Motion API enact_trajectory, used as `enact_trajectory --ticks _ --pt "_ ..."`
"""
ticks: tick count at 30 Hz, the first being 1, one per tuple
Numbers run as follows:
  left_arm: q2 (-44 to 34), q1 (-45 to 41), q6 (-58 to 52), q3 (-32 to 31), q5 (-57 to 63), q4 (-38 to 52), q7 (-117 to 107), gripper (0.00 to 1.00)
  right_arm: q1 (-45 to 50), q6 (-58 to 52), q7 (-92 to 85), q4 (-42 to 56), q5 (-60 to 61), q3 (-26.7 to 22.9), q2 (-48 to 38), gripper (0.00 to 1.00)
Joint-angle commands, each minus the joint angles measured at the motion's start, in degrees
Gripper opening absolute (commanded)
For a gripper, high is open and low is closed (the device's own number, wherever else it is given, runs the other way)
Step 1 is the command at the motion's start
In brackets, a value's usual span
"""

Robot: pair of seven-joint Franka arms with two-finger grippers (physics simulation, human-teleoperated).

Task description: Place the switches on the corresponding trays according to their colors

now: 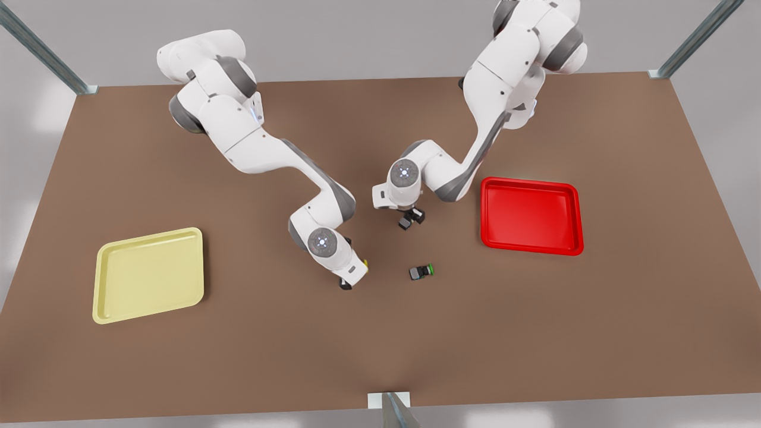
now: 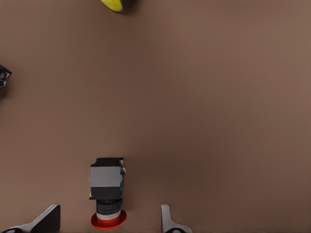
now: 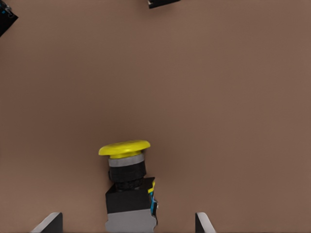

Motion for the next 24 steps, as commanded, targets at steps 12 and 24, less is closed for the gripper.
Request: enact_trajectory --ticks 12,24 --pt "3.3 0.1 6.5 0.7 3.2 -0.7 -0.7 1.00 0.3 2.8 0.0 0.2 0.3 0.0 2.1 1.00" --pt "6.2 0.0 7.1 1.3 2.5 -0.8 -1.0 1.00 0.3 3.2 0.4 0.2 0.1 0.1 2.5 0.66"
